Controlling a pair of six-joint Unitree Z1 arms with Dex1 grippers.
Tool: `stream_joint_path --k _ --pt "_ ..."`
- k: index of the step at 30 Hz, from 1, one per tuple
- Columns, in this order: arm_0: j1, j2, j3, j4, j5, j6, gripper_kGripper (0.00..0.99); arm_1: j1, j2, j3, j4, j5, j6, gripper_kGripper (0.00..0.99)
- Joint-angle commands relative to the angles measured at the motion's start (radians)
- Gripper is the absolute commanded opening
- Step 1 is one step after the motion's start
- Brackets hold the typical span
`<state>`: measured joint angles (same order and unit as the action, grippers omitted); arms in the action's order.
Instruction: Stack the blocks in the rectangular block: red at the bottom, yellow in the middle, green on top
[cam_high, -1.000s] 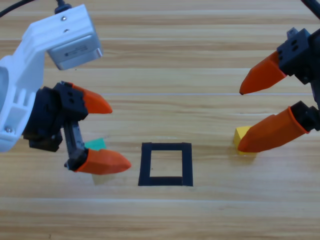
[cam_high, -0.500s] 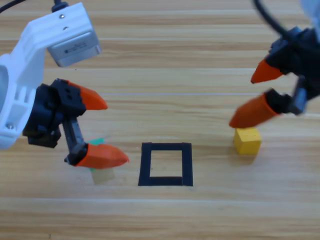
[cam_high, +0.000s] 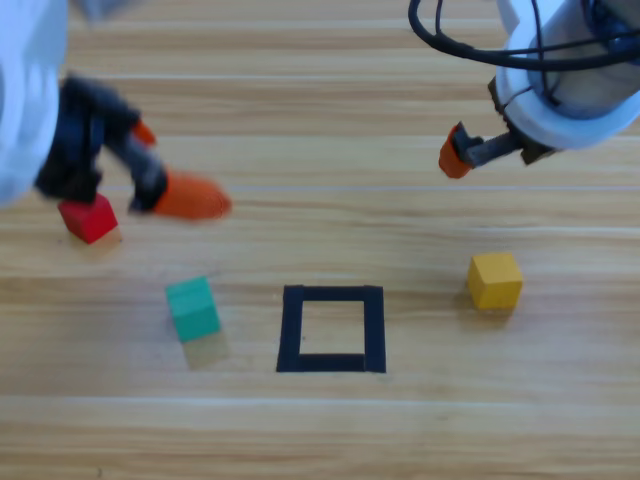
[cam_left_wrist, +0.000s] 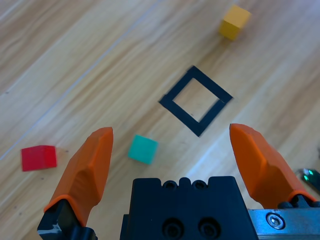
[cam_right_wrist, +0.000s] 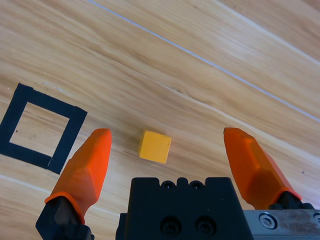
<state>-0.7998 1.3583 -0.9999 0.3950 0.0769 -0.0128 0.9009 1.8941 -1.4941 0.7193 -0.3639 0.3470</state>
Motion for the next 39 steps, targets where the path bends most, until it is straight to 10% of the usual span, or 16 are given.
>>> stream_joint_path --k 1,10,24,39 --pt "0.291 0.196 -0.097 0.064 -0.003 -0.026 0.99 -0.014 0.099 -0.014 -0.012 -0.01 0.099 0.99" --pt "0.508 0.518 -0.21 0.077 -0.014 0.093 0.989 -0.174 0.309 -0.163 0.135 0.286 0.158 0.985" --pt "0.676 0.705 -0.445 0.291 -0.154 0.338 0.989 -0.191 0.327 -0.11 0.164 0.339 0.175 0.979" --pt "0.665 0.762 -0.454 0.393 -0.147 0.427 0.988 -0.191 0.35 -0.08 0.177 0.323 0.205 0.954"
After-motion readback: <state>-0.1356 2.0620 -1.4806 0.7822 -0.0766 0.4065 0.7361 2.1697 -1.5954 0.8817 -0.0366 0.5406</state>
